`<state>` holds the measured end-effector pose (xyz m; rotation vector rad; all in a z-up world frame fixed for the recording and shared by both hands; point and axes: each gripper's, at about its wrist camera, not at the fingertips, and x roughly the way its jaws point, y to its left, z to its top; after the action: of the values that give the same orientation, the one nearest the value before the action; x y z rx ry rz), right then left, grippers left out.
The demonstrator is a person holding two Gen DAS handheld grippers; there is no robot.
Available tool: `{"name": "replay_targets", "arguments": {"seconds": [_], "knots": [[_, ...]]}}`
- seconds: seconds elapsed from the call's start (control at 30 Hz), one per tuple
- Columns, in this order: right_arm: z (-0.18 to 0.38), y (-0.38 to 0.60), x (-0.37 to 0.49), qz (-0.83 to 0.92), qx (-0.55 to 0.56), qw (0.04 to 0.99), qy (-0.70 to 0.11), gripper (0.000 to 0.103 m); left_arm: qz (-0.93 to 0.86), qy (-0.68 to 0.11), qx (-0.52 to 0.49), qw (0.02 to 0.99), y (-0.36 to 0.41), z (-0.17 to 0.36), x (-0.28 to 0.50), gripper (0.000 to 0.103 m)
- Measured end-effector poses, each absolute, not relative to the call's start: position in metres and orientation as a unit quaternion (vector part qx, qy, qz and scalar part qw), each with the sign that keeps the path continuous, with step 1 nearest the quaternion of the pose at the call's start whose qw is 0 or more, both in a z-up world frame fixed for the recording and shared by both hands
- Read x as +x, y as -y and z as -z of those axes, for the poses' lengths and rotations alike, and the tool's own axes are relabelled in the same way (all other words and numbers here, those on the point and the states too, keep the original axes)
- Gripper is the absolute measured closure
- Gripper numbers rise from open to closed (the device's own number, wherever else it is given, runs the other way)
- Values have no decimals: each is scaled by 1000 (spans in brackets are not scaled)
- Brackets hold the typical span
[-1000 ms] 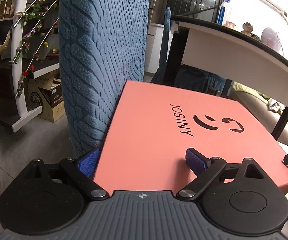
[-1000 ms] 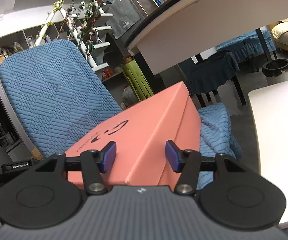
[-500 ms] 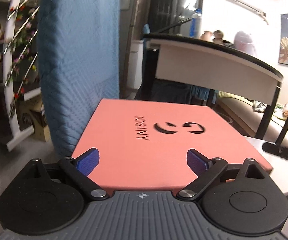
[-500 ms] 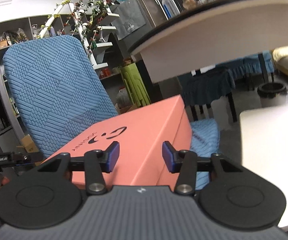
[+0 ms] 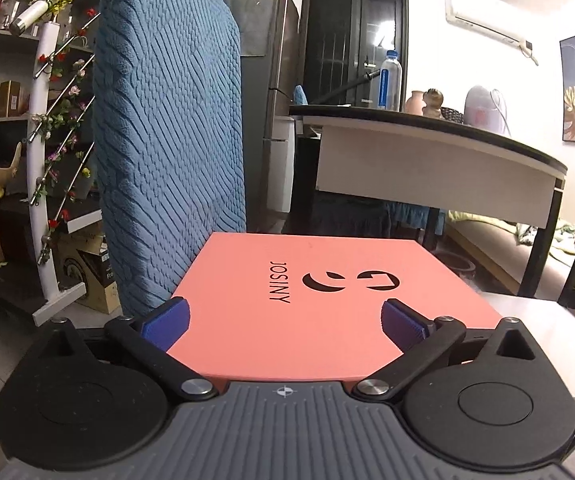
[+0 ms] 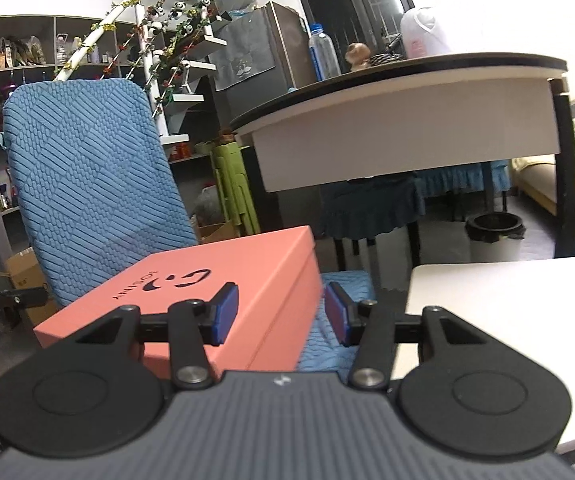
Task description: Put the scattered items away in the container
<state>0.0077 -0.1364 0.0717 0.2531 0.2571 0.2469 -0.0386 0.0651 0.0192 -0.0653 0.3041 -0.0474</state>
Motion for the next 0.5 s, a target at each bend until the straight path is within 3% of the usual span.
{"name": "replay_targets", "arguments": {"seconds": [0.23,0.43,0.5], "knots": [[-75,153,-13,-103,102,983,-116,52,14,-137,-29,990,-64,-20,-42,0],[-79,161,-30,-88,76,989,-92,44,13,-131,-30,991,-62,-19,-43,0],[-79,162,-32,-82,72,990,-89,35,9,-131,-25,991,-59,-19,-41,0]]}}
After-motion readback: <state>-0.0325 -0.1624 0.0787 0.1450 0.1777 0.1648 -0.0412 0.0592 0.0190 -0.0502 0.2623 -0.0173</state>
